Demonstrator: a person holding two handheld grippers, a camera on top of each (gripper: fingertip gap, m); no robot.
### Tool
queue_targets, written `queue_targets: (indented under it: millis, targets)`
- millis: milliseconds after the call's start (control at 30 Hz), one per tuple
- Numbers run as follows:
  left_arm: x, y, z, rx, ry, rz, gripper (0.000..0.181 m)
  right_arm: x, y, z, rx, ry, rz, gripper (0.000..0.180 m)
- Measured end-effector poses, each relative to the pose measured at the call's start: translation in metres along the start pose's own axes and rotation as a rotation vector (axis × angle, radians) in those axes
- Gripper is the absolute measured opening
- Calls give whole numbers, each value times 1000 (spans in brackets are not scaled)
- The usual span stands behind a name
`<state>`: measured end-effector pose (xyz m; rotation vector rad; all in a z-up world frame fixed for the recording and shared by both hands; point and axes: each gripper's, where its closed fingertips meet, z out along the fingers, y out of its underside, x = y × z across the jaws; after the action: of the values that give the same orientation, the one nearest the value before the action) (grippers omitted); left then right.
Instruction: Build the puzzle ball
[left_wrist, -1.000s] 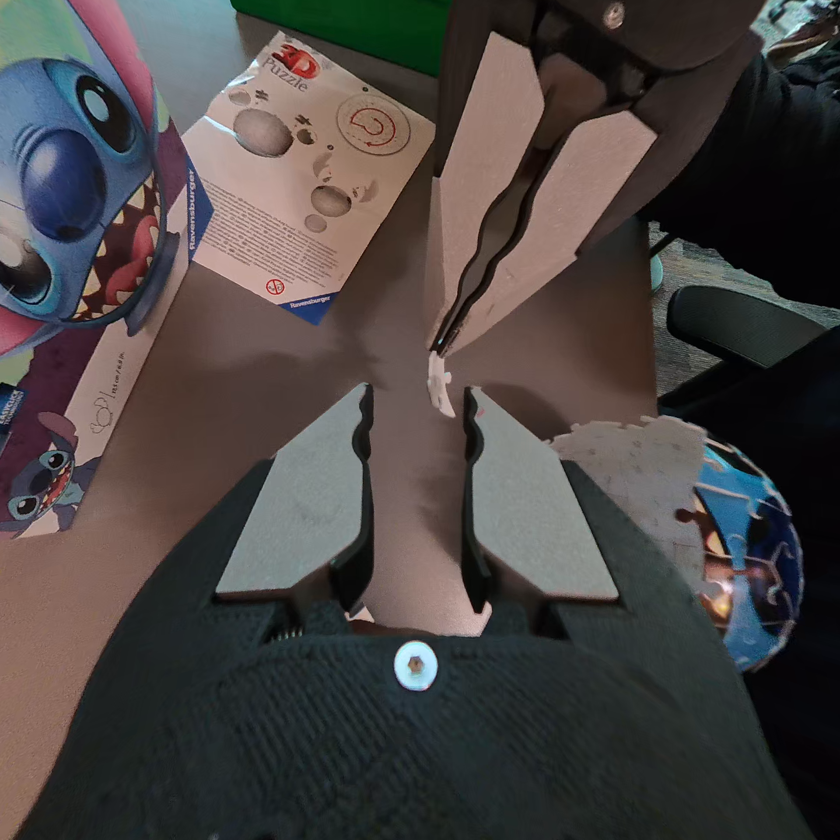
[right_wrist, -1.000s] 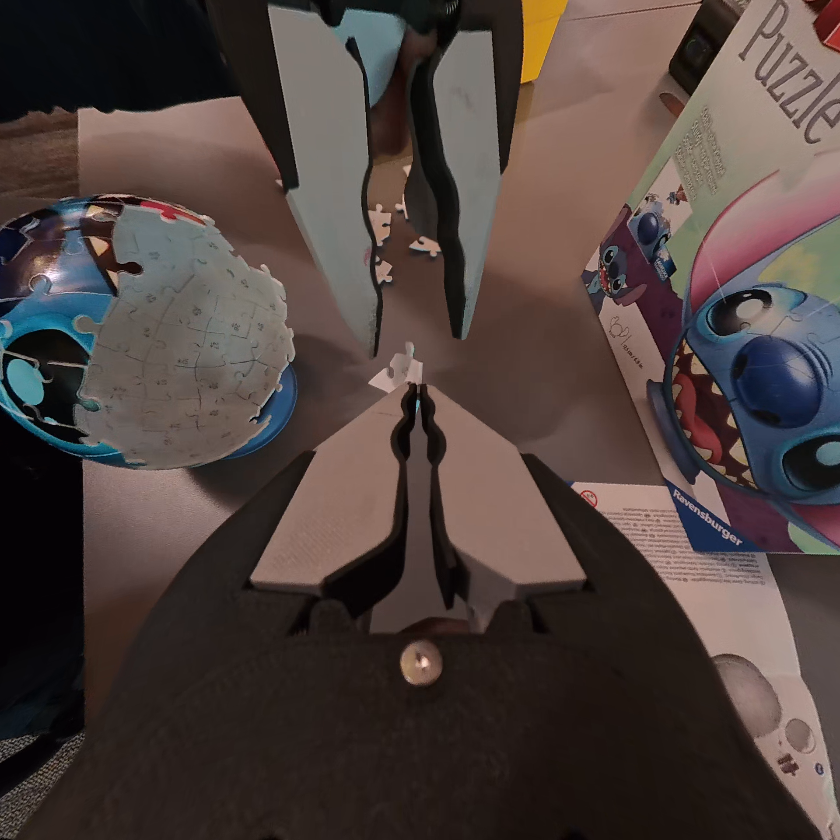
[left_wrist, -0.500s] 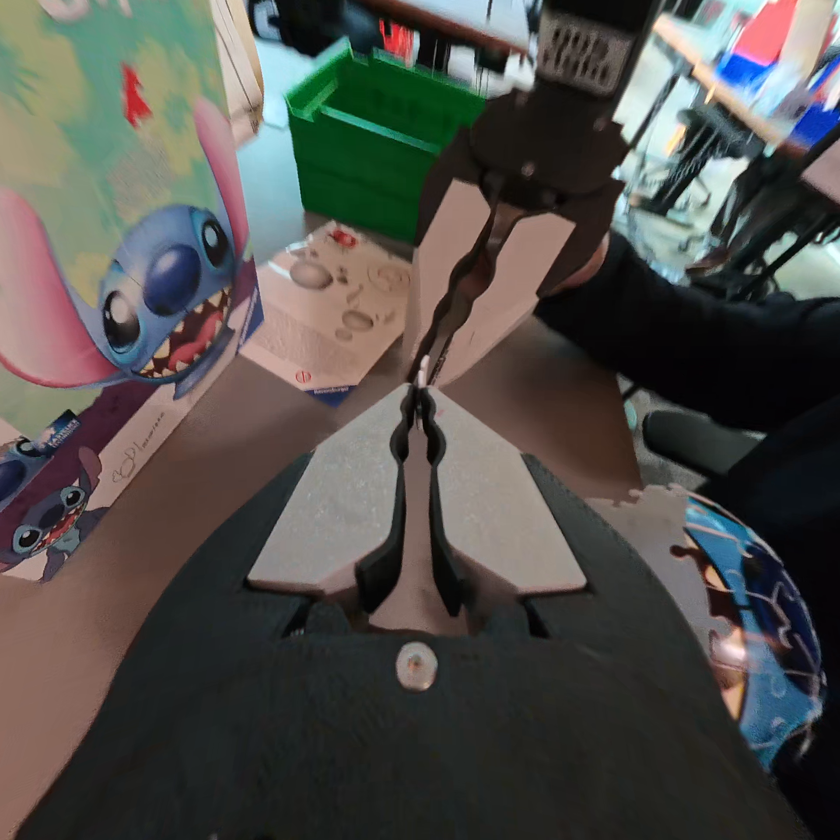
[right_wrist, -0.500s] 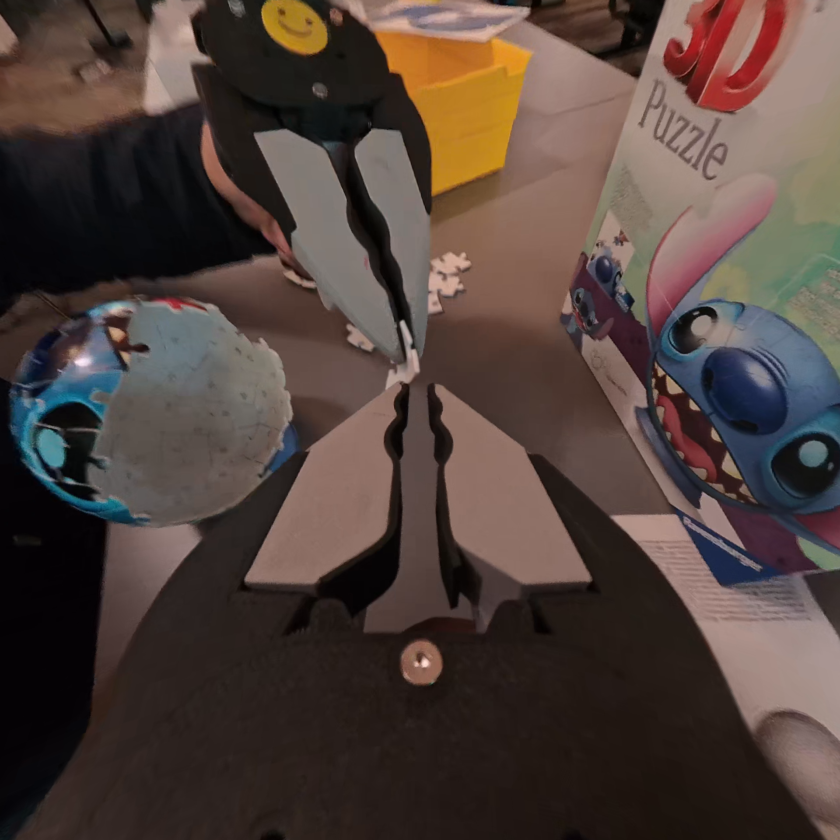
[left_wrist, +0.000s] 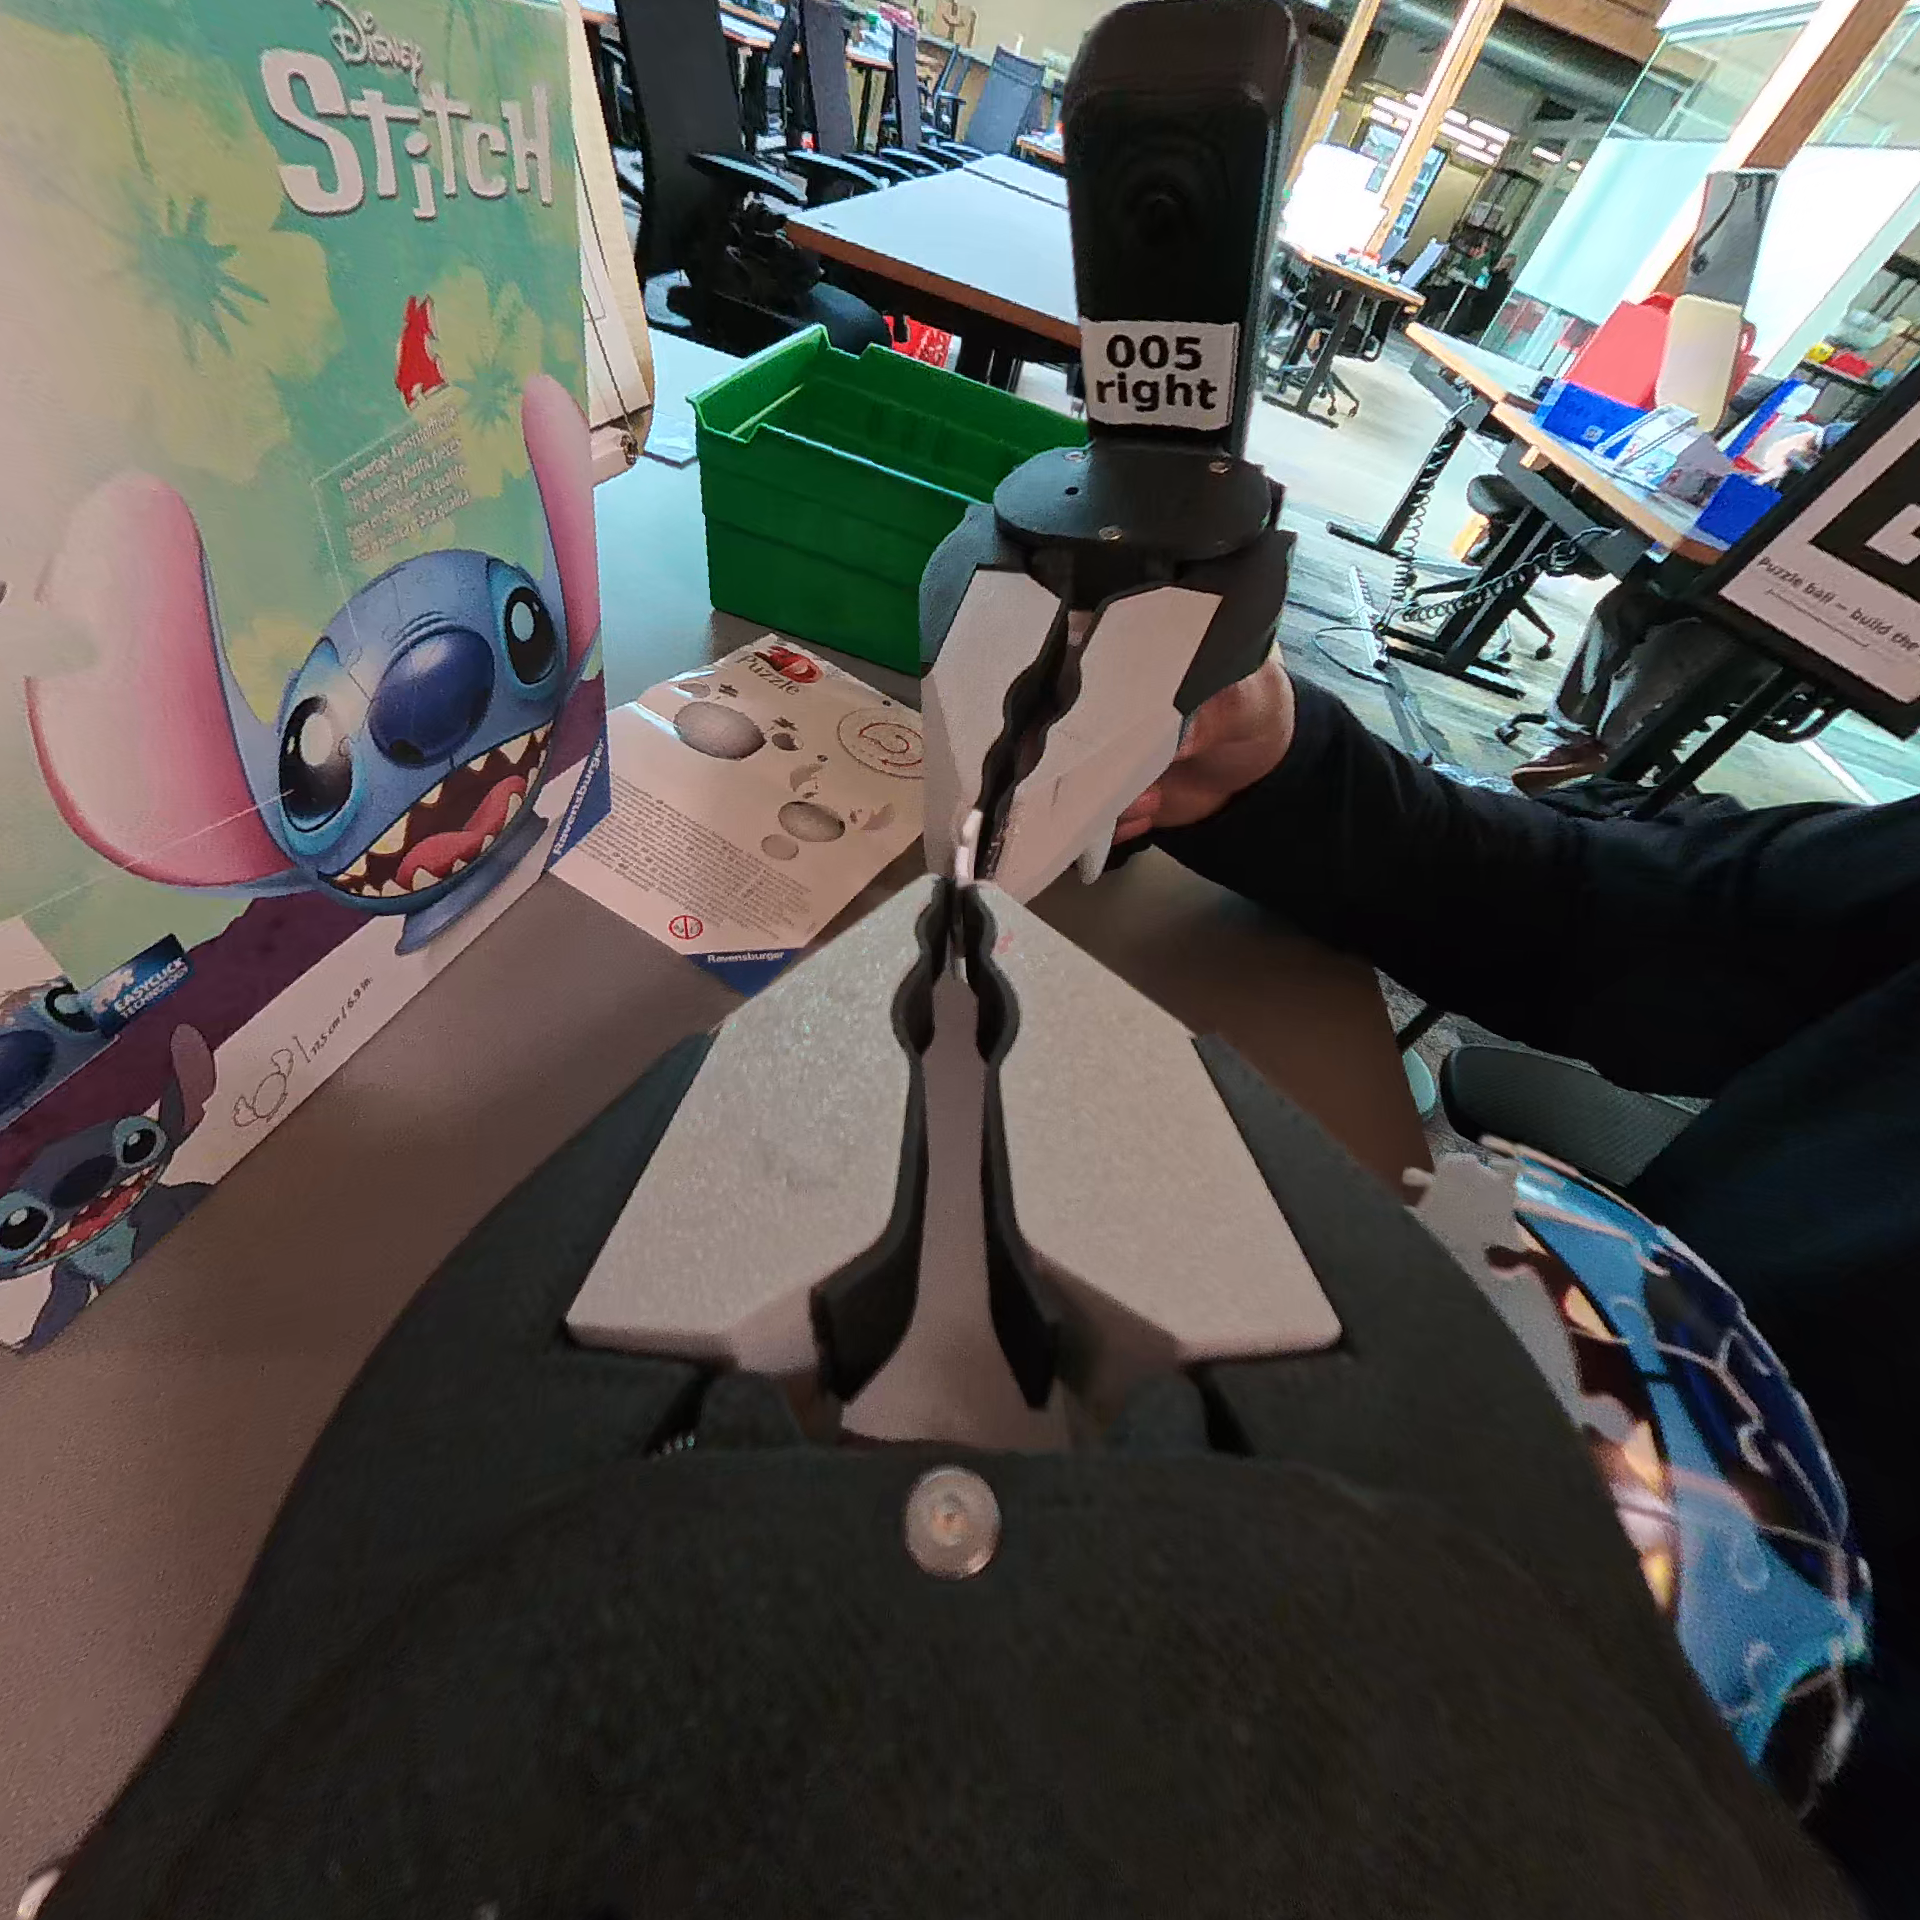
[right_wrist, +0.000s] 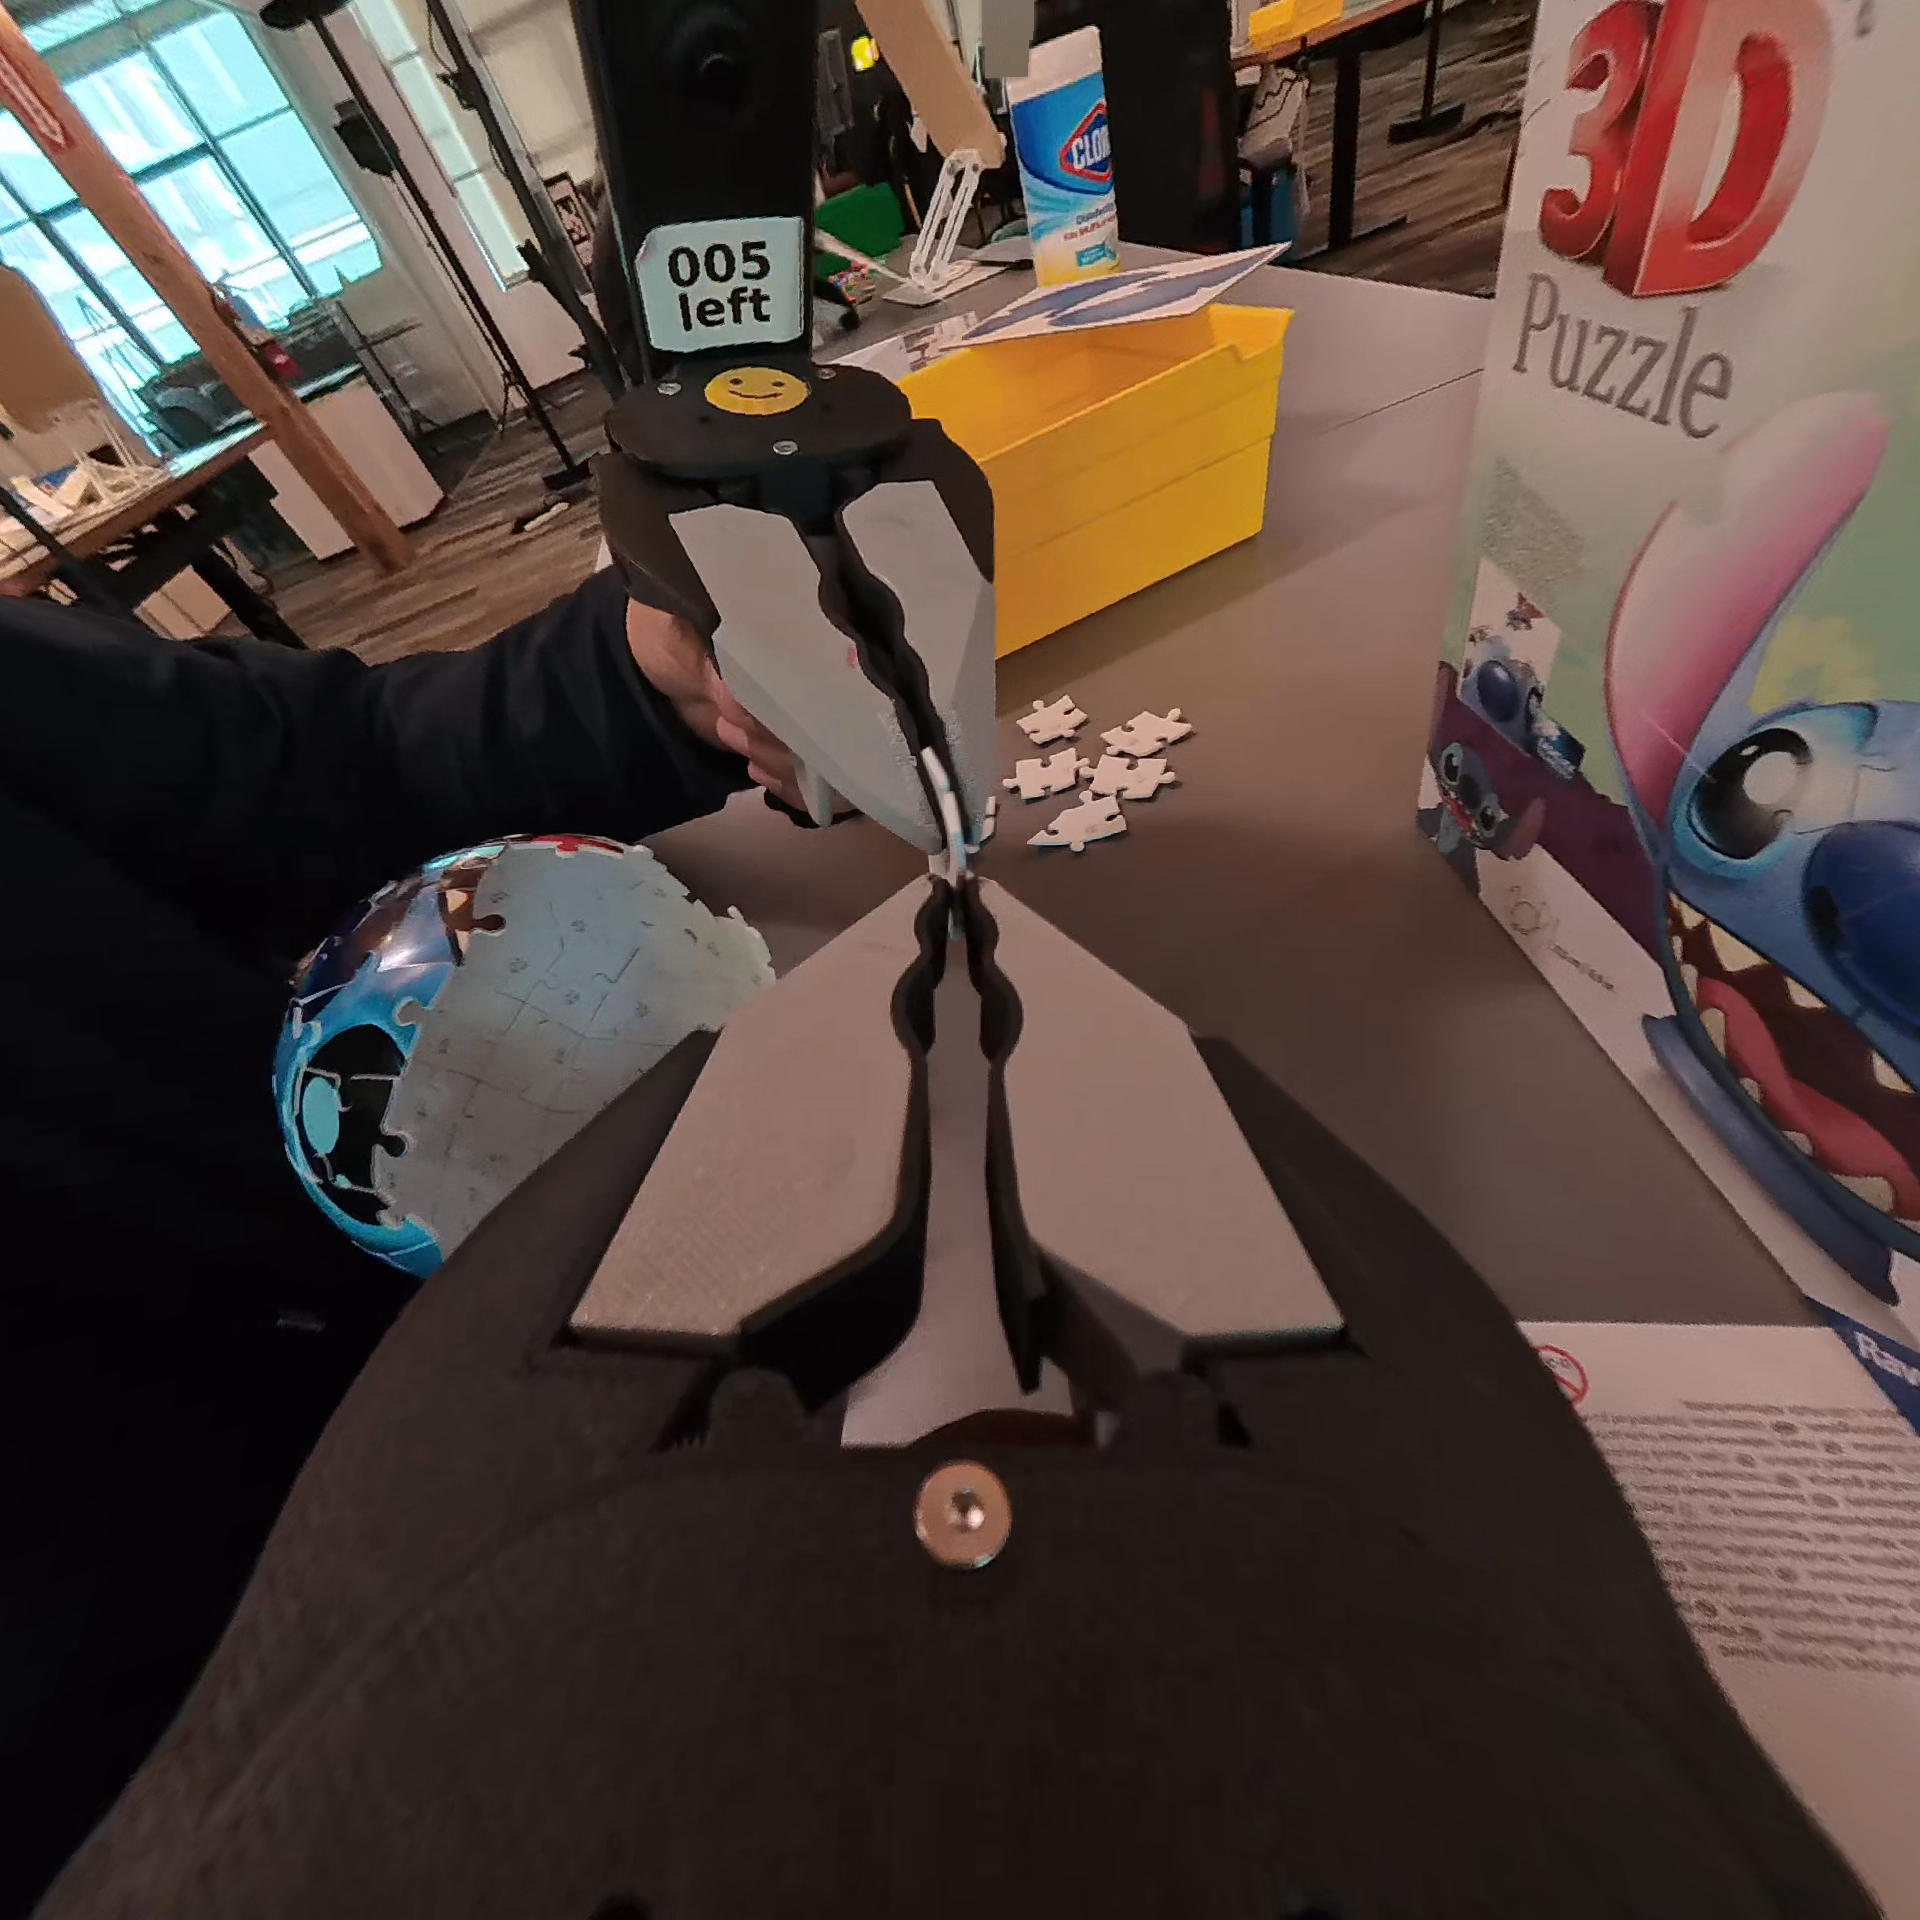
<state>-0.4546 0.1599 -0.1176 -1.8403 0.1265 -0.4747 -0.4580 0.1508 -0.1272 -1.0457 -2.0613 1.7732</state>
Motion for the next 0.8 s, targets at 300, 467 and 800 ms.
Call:
queue_targets:
  millis: [300,467,800]
  targets:
    - [2,22,-10,-92,14,14,1,-7,2,12,-24,15,-21,0]
    - [2,35,-15,-105,-36,43,1,-11,11,22,-35,2,-2,0]
    - [-3,37,-21,-54,-13,-10,0,-8,8,31,48,-60,77,0]
